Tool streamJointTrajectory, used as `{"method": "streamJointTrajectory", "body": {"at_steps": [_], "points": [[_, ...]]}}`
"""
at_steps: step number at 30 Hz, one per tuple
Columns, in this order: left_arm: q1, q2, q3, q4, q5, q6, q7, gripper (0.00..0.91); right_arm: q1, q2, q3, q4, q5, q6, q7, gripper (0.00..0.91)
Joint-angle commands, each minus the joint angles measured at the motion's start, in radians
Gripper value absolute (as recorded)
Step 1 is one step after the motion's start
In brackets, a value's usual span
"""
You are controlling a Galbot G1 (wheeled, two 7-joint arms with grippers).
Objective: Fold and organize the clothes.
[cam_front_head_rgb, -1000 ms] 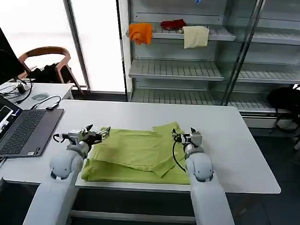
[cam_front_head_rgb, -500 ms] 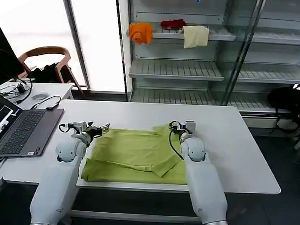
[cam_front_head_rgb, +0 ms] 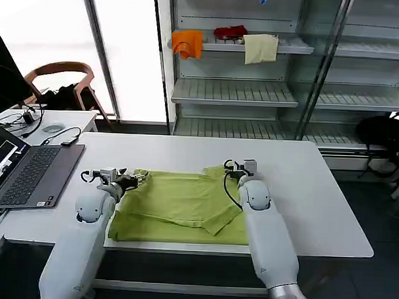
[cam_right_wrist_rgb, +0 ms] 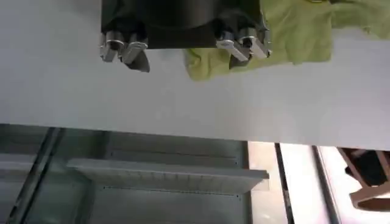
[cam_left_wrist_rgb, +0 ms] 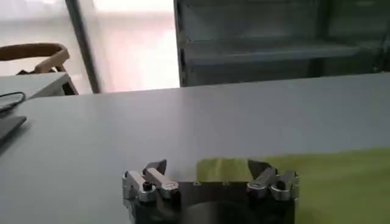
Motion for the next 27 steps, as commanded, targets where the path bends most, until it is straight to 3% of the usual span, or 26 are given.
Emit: {"method": "streamJointTrajectory", "body": {"at_steps": [1,2,4,5,6,10,11,12,13,17,27], "points": [[0.02,0.001,-0.009,-0.016,-0.009,0.0,0.013,0.816,0.012,0.003,-0.002,-0.017,-0.009,0.0,-0.004,0.856],[0.019,0.0,-0.009,-0.013,-0.008,-0.001,0.014,0.786,0.012,0.003,-0.002,-0.017,-0.009,0.0,-0.004,0.856],[0.013,-0.004,-0.01,-0.002,-0.008,-0.001,0.016,0.725,0.011,0.006,-0.006,-0.025,-0.027,0.0,-0.012,0.756],[0.011,-0.005,-0.009,0.006,-0.008,-0.001,0.017,0.615,0.01,0.009,-0.006,-0.031,-0.036,0.0,-0.016,0.695],[0.008,-0.005,-0.008,0.015,-0.008,-0.001,0.018,0.595,0.009,0.011,-0.006,-0.035,-0.041,0.001,-0.017,0.625],[0.005,-0.009,-0.007,0.029,-0.004,-0.002,0.024,0.524,-0.002,0.018,-0.006,-0.041,-0.06,0.001,-0.022,0.494],[0.003,-0.01,-0.005,0.032,-0.001,-0.002,0.025,0.423,-0.007,0.019,-0.006,-0.043,-0.066,0.001,-0.025,0.353],[0.001,-0.012,-0.004,0.039,0.0,-0.002,0.025,0.383,-0.009,0.02,-0.005,-0.045,-0.069,0.001,-0.026,0.272],[-0.002,-0.014,-0.005,0.045,0.002,-0.002,0.025,0.282,-0.013,0.021,-0.005,-0.046,-0.075,0.001,-0.027,0.03],[-0.003,-0.015,-0.003,0.05,0.003,-0.002,0.026,0.01,-0.024,0.02,-0.008,-0.033,-0.08,0.001,-0.031,0.0],[0.006,-0.018,-0.002,0.033,-0.002,-0.002,0.036,0.0,-0.062,0.013,-0.012,0.048,-0.078,0.001,-0.045,0.0]]}}
